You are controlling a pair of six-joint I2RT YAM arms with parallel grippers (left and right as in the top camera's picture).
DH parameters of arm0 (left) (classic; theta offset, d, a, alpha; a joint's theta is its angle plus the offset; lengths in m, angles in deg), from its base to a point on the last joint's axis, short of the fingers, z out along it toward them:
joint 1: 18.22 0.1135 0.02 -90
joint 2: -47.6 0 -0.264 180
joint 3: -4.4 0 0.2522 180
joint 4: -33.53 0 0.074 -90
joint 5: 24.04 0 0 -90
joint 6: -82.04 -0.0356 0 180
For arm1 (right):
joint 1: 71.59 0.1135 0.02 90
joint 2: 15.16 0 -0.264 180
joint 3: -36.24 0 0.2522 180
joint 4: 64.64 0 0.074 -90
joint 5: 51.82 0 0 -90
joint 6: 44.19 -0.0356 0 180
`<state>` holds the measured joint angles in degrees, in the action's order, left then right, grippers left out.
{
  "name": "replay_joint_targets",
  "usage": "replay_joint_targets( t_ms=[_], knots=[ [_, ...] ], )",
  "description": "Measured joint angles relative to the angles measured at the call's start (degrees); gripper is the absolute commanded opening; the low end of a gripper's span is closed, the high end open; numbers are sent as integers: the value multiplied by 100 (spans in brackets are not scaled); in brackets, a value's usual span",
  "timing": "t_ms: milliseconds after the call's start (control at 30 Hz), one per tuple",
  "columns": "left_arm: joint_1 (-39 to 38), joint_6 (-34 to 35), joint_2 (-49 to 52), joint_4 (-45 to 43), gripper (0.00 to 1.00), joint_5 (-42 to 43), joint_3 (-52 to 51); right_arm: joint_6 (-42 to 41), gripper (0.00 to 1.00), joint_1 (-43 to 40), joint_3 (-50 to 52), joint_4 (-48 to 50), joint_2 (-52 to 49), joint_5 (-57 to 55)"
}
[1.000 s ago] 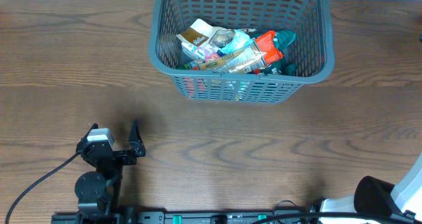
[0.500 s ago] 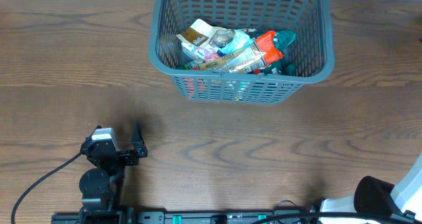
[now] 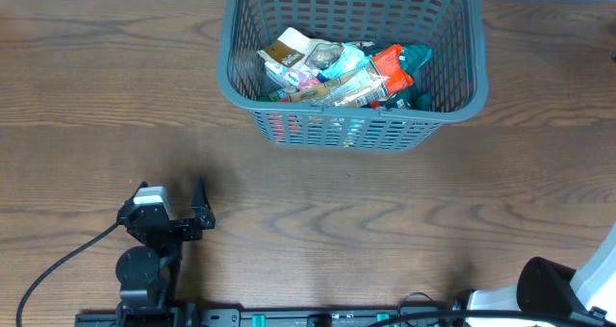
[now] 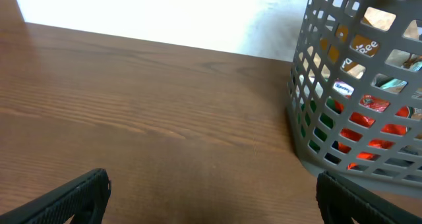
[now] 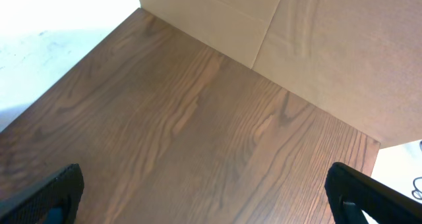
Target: Pack container
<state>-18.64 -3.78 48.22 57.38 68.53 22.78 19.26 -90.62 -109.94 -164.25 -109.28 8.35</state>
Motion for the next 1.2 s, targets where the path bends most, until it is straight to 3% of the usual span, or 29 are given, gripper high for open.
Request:
replay_joint_targets(
  t_ms=[300,1200],
  knots=[
    [0,-439,0,-2,99,0,0,0,99,0,0,0,0,0],
    [0,-553,0,-2,99,0,0,0,99,0,0,0,0,0]
  ],
)
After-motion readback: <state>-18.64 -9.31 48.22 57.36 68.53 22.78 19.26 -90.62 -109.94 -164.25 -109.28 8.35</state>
